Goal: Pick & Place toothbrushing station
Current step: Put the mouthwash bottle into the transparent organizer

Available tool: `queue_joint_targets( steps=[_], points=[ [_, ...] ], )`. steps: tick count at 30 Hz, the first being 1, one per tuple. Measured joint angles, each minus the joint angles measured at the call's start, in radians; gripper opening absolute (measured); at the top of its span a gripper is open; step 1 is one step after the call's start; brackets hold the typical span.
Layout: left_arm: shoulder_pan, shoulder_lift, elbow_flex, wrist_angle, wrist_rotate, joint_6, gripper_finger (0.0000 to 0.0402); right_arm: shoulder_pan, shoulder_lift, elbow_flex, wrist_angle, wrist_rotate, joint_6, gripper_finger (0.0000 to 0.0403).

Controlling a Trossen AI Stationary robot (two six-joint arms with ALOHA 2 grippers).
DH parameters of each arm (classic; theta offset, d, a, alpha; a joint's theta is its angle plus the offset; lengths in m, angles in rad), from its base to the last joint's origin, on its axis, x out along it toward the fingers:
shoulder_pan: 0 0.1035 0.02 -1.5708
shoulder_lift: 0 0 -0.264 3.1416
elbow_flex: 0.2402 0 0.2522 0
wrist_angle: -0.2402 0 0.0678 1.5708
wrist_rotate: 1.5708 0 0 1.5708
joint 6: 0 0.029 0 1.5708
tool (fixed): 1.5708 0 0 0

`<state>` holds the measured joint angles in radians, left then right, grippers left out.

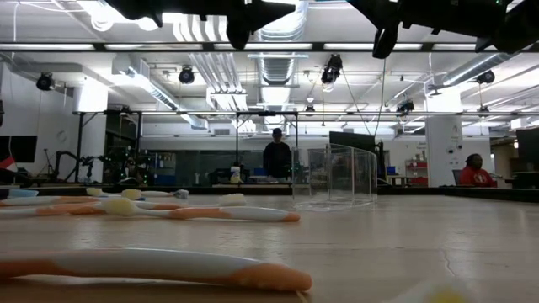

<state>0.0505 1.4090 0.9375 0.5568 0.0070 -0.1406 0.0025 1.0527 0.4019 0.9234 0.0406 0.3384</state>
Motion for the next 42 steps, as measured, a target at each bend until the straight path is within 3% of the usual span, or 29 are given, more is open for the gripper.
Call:
queue_joint_targets(
  steps=[9,42],
  points=[
    [0.000,-0.002,0.000,-0.001,0.059,-0.019,0.0207,0.000,0.001,0.000,-0.003,-0.005,-0.001,0.0096],
    [0.000,0.026,0.000,0.045,0.065,-0.039,0.0207,-0.001,0.003,0.000,0.000,0.014,-0.028,0.0096]
  ],
)
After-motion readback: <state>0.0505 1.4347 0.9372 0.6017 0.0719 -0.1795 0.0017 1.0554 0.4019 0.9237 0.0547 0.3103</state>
